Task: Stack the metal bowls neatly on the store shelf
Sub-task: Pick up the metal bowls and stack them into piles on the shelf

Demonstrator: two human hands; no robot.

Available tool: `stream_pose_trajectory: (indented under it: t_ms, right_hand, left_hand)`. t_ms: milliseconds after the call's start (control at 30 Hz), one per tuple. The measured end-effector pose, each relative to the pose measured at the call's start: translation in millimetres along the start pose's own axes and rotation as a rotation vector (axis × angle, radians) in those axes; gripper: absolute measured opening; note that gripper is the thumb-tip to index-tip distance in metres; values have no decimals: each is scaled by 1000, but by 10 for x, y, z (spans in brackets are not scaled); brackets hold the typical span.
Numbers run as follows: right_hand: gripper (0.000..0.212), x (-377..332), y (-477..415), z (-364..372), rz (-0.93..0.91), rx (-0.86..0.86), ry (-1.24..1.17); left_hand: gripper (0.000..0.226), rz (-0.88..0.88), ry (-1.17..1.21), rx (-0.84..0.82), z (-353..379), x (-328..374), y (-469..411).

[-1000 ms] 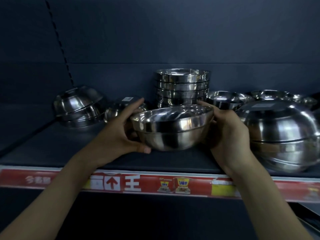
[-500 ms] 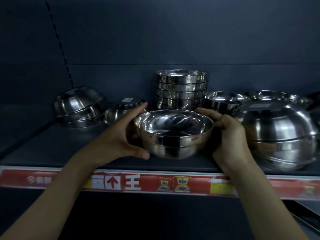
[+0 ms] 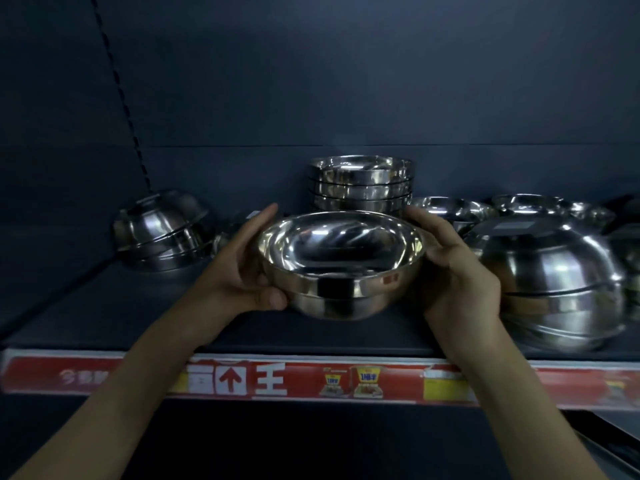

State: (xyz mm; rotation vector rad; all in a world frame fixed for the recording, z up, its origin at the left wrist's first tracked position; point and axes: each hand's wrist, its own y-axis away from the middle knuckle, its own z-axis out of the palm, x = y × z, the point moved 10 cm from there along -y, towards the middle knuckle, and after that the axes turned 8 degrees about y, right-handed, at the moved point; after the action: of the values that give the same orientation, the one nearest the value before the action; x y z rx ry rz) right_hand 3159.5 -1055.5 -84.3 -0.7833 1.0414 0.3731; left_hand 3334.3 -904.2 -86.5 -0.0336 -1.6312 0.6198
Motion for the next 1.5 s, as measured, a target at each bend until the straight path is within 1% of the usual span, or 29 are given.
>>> stream_pose_trajectory:
  t_ms: [67, 100, 167, 200, 233, 300, 333, 367, 400, 433, 467, 533, 567, 600, 700, 867, 1067, 1300, 1400, 1500]
  right_hand:
    - [52, -104, 27, 55, -85, -31, 35]
    - [51, -172, 45, 106, -131, -49, 58]
    - [65, -324, 55, 223, -221, -71, 120]
    - [66, -419, 44, 270, -266, -57, 139]
    - [63, -530, 27, 312, -317, -31, 148]
    - [52, -744, -32, 337, -420, 67, 176]
    - [42, -839, -65, 339, -472, 125, 198]
    - [32, -923, -95, 354, -517, 173, 218]
    - [26, -978, -140, 368, -550, 212, 244]
    - [27, -1029, -187, 406, -577, 236, 284]
    - [36, -1056, -246, 453, -594, 248, 346]
    - [67, -1034, -388, 529, -586, 260, 492]
    - [79, -995, -467, 529, -556, 277, 550]
    - [84, -963, -543, 513, -531, 298, 598]
    - [81, -892, -736, 455, -514, 335, 719]
    - [73, -667, -946, 277, -492, 379, 847]
    - [75, -430, -1052, 98, -425, 387, 824]
    - [76, -287, -1070, 1, -364, 385, 813]
    - [71, -264, -1057, -10, -375, 386, 841]
    - [74, -238, -1057, -27, -375, 403, 871]
  left_hand:
    - [131, 41, 18, 40, -46, 83, -22]
    - [129, 67, 36, 64, -74, 137, -41]
    - [123, 134, 75, 131, -166, 279, -102]
    - [120, 172, 86, 163, -204, 378, -136]
    - [116, 208, 91, 174, -220, 482, -181]
    - [99, 271, 80, 173, -229, 685, -294]
    - [91, 289, 68, 182, -231, 771, -365]
    - [86, 304, 55, 190, -227, 851, -443]
    - [85, 326, 48, 194, -207, 929, -528]
    - [85, 352, 45, 196, -194, 991, -615]
    - [86, 371, 41, 201, -185, 1033, -706]
    - [90, 392, 22, 205, -157, 1051, -873]
    - [92, 400, 11, 206, -149, 1032, -941]
    - [91, 405, 5, 208, -139, 1001, -1002]
    - [82, 405, -9, 200, -75, 857, -1169]
    - [81, 365, -19, 210, -9, 566, -1382]
    - [72, 325, -27, 184, 11, 312, -1510]
    - [73, 300, -26, 201, 32, 200, -1474]
    - [62, 282, -39, 215, 51, 150, -1438]
    - [59, 281, -57, 246, 53, 148, -1408]
